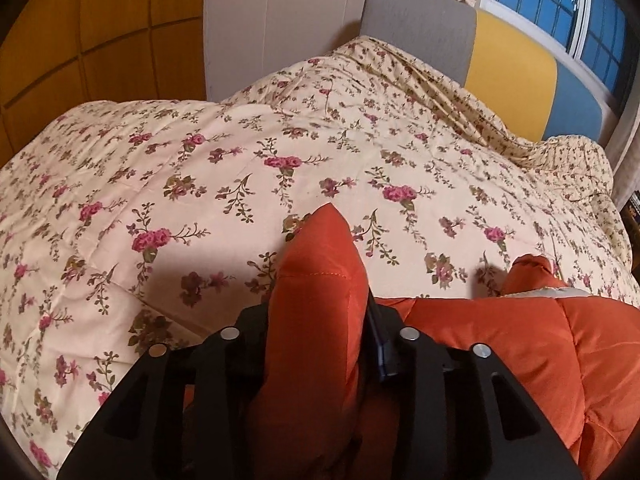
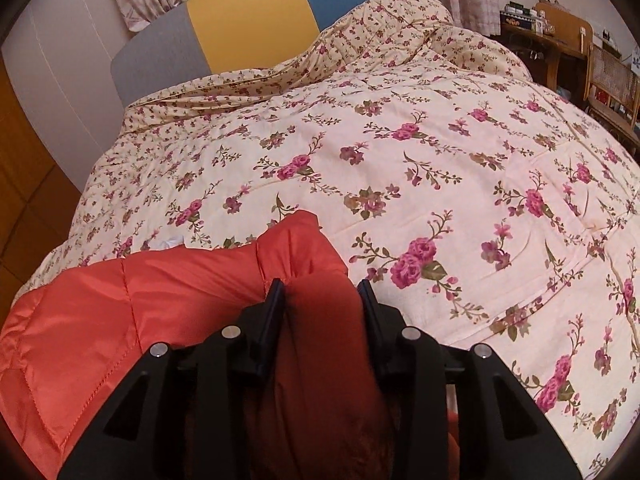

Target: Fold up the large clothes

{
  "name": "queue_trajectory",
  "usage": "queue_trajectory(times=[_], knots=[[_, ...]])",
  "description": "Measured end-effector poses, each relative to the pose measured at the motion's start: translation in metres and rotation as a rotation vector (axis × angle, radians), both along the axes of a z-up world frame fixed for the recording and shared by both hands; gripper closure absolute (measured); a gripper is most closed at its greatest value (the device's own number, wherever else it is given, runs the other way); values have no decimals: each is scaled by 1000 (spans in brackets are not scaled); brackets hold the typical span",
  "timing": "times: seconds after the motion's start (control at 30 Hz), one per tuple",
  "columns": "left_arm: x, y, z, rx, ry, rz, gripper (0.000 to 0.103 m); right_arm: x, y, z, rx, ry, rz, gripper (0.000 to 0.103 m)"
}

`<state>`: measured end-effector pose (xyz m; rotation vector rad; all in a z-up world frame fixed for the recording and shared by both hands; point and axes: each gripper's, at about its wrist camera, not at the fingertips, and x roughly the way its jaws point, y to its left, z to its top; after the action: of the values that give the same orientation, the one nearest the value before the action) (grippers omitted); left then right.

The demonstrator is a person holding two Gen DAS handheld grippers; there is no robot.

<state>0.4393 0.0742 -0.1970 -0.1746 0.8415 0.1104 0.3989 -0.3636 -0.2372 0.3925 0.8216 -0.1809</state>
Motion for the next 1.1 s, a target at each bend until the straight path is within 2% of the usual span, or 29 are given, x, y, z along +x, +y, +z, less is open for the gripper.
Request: queue_trajectory(times=[0.1, 0.13, 0.17, 0.23, 0.33, 0.37, 0.43, 0.5, 0.6, 0.63, 0.67, 0.73, 0.87, 1.0, 1.1], knots=[[-3, -1, 7, 58, 38, 45, 32, 0, 2, 0, -13, 2, 1, 67], [-11, -4, 15, 86, 40, 50, 27, 0, 2, 1, -14, 2, 1, 66], [-17, -6, 22, 99, 29, 43, 26, 0, 2, 1, -17, 2, 0, 65], [-44, -18, 46, 127, -34, 29, 22, 0, 3, 1, -25, 4, -1, 65], [-89, -37, 80, 83, -194, -2, 10, -1, 4, 2, -41, 7, -6, 62], [-107, -48, 90, 48, -264, -33, 9, -1, 4, 3, -47, 8, -9, 61], [-116, -68, 95, 21, -287, -79, 9, -2, 5, 3, -55, 9, -15, 59], [-110, -87, 91, 27, -269, -123, 9, -4, 6, 4, -62, 10, -20, 57], [-85, -114, 62, 135, -183, -145, 9, -4, 5, 4, -60, 11, -22, 56], [-79, -117, 52, 145, -159, -151, 9, -4, 4, 3, -54, 9, -21, 55], [-74, -118, 38, 124, -128, -169, 9, -5, 3, 3, -47, 7, -20, 54], [-70, -109, 24, 53, -136, -177, 7, -4, 3, 2, -41, 7, -22, 54], [-69, -103, 14, 10, -143, -183, 6, -6, 2, 3, -37, -7, -22, 54], [-71, -104, 11, 4, -141, -184, 6, -21, 4, 23, -45, -62, -17, 50], [-71, -104, 12, 1, -139, -185, 6, -54, 26, 63, -104, -208, 29, 49]])
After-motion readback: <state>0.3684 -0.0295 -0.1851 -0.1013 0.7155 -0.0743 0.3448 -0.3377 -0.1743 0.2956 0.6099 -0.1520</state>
